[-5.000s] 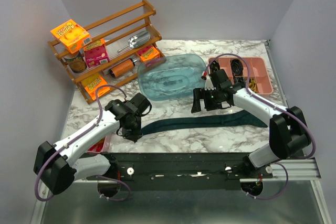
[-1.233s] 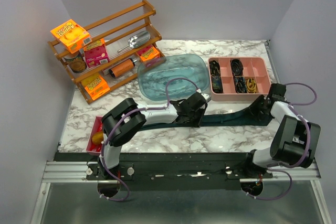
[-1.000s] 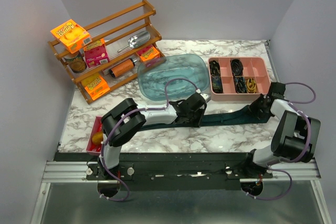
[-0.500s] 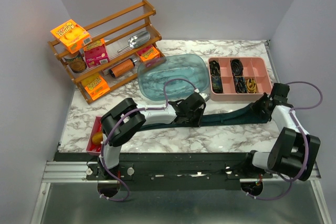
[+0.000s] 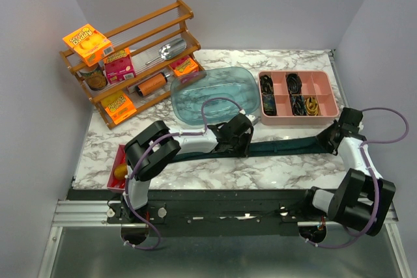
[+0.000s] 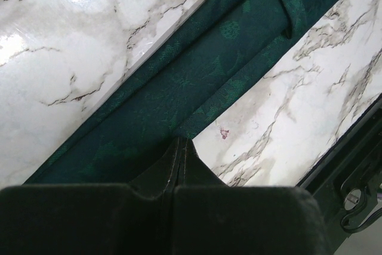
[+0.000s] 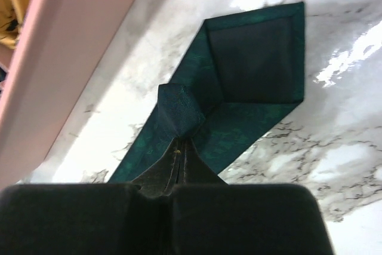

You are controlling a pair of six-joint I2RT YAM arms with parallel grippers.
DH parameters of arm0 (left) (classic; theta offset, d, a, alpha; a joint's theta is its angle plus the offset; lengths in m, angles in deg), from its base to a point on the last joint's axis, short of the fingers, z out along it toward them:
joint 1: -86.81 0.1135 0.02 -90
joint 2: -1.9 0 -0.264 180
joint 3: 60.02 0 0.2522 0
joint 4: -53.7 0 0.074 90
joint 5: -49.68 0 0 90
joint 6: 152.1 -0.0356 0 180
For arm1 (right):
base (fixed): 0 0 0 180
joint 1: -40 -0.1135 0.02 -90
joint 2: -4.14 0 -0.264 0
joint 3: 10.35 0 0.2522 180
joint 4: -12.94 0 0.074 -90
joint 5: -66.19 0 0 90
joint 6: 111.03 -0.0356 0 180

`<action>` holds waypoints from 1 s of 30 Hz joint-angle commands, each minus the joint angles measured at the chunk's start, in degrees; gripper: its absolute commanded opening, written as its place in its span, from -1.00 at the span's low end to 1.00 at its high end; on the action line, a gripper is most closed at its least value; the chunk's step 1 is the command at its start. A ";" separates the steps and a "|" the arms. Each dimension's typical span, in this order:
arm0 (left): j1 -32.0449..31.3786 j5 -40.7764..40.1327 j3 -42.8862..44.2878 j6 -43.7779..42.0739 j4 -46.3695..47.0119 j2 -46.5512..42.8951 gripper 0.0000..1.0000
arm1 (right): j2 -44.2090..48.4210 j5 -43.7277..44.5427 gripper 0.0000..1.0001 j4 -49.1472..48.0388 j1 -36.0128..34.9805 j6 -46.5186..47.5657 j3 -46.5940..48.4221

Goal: Roll the ties
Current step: Flatten out the tie at the center of the board.

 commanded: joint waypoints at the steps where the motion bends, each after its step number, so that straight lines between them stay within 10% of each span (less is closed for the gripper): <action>1: 0.57 -1.31 -2.67 -1.12 -4.65 2.27 -1.00 | -0.48 4.33 -0.99 0.40 1.27 0.42 -1.27; 10: 0.57 -0.87 -2.58 -1.47 -4.65 2.00 -1.00 | -3.03 4.15 -0.86 0.66 1.62 1.64 -0.84; 21: 0.57 -0.69 -2.41 -2.26 -4.82 0.77 -1.00 | 2.59 0.37 0.99 3.56 1.62 2.17 -0.13; 30: 0.57 3.61 -0.30 -5.33 -5.70 -7.30 -0.73 | 12.70 -7.88 0.99 7.34 1.54 3.93 1.89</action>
